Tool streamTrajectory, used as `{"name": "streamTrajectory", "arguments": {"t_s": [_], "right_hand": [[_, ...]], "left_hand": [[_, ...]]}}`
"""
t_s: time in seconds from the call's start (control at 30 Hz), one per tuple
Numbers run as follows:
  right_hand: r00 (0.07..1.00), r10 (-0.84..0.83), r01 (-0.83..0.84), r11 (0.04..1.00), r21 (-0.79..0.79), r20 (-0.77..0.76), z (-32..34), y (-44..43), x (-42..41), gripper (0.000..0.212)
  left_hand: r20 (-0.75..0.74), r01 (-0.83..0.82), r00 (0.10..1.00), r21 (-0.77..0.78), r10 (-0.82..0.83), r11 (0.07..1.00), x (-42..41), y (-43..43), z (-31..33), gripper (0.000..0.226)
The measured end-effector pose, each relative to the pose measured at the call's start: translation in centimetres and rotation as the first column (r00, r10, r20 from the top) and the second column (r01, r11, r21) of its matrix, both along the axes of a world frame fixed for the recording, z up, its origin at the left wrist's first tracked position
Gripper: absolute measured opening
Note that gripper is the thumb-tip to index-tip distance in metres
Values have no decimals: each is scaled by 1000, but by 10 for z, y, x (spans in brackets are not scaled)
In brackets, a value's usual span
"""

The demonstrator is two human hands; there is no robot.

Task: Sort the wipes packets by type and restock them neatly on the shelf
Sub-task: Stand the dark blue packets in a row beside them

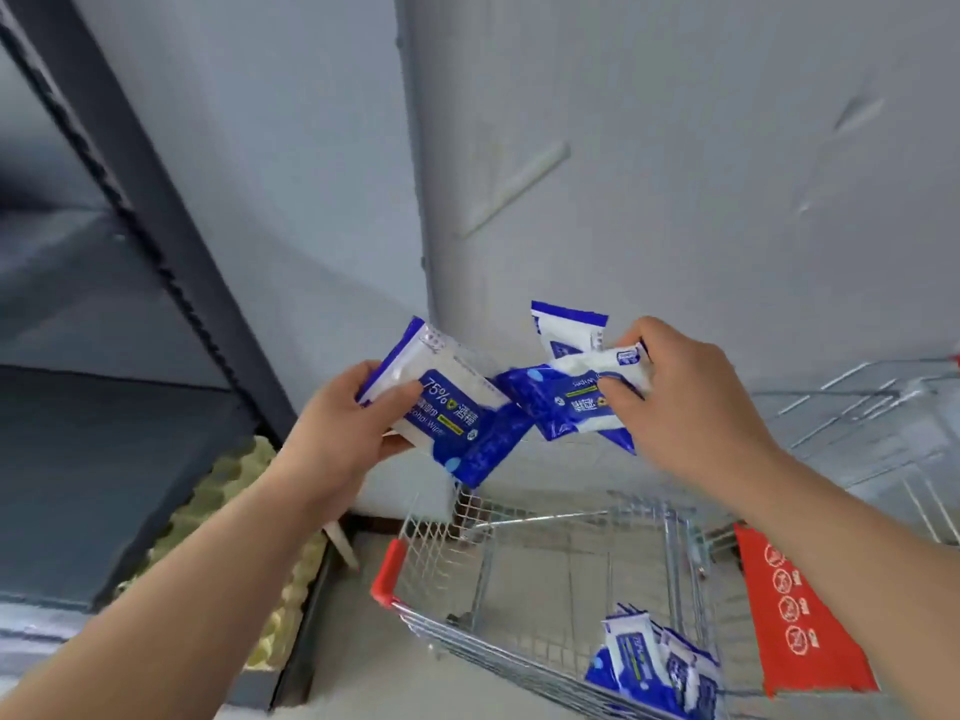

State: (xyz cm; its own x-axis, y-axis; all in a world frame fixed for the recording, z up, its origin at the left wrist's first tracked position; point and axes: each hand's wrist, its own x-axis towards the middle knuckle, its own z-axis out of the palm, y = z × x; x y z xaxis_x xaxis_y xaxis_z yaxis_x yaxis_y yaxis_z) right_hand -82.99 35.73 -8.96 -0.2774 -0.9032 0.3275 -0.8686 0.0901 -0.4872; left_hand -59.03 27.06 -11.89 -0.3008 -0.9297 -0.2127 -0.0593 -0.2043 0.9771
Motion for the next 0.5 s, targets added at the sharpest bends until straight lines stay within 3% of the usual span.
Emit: {"name": "streamTrajectory", "arguments": {"t_s": [0.07, 0.23, 0.5], "right_hand": [[999, 39, -40, 997, -69, -6, 33, -14, 47, 13], [992, 117, -104, 973, -204, 54, 95, -46, 182, 17], [950, 228, -185, 962, -202, 215, 139, -115, 363, 26]], "left_hand": [[-27, -66, 998, -51, 64, 997, 49, -5, 27, 29], [-125, -226, 970, -151, 208, 962, 186, -14, 87, 27], [-190, -448, 889, -183, 416, 875, 378, -46, 140, 11]]}}
